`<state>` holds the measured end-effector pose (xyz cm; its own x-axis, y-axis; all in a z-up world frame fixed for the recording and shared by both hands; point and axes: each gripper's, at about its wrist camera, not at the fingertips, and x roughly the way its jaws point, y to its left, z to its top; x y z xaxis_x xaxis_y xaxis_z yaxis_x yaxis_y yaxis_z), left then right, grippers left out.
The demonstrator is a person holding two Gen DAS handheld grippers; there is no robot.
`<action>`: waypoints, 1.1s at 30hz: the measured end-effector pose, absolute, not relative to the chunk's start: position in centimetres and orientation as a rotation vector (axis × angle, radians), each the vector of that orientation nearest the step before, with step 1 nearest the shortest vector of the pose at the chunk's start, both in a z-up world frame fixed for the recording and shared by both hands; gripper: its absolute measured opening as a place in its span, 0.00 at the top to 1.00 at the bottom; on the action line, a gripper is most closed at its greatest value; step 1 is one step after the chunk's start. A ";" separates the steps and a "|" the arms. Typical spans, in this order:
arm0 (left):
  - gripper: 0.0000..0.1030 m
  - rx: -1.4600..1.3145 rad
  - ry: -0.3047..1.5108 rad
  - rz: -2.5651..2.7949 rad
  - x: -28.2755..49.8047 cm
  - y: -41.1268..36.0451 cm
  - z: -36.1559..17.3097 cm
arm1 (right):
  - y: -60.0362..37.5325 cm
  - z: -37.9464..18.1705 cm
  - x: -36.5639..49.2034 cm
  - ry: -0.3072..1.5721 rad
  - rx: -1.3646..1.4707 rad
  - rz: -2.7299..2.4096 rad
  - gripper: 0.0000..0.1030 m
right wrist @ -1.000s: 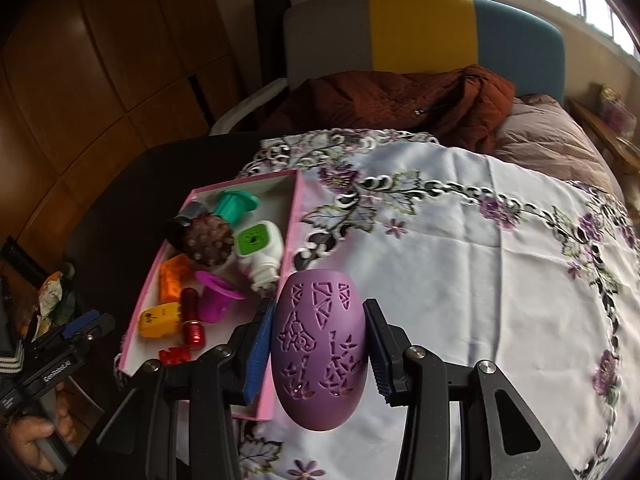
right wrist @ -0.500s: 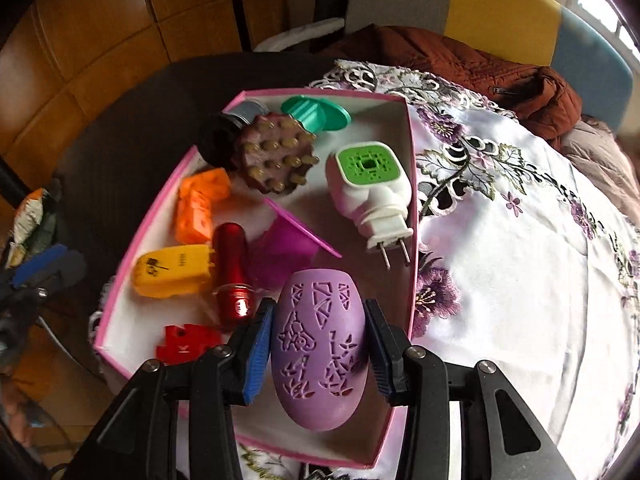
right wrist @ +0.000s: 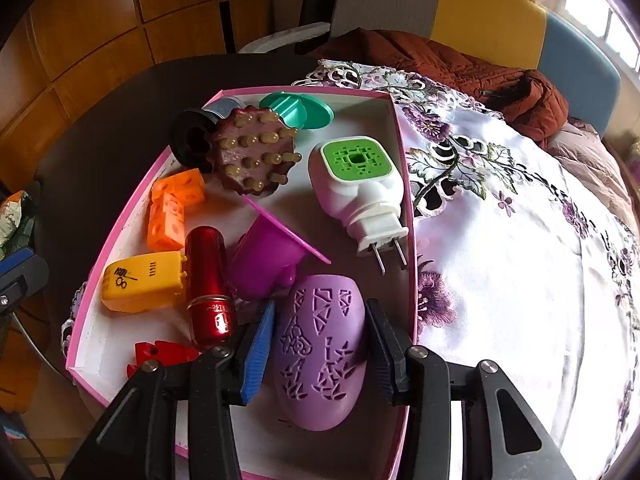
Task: Organize rigid objects
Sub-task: 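Carry the purple egg into the tray and open the right tool, then withdraw both tools from the tray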
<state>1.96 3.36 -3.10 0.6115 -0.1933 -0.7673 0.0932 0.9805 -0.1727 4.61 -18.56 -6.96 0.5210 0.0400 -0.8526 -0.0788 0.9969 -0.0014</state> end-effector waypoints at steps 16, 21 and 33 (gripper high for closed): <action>0.43 -0.049 0.816 -0.163 -0.3 0.8 -0.7 | -19.7 -2.8 0.4 0.820 0.009 -0.007 0.18; 0.28 -0.044 0.781 -0.149 -1.4 -0.3 0.5 | -20.4 -1.6 -0.9 0.757 0.033 -0.043 0.12; 0.28 0.001 0.771 -0.052 -2.3 -0.7 1.0 | -20.0 -0.9 -2.0 0.733 0.038 -0.034 0.12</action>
<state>-2.32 -0.67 0.98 0.7161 -0.0468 -0.6964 0.0475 0.9987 -0.0182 -2.05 -19.99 -0.92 0.7428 -0.0175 -0.6693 0.0439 0.9988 0.0225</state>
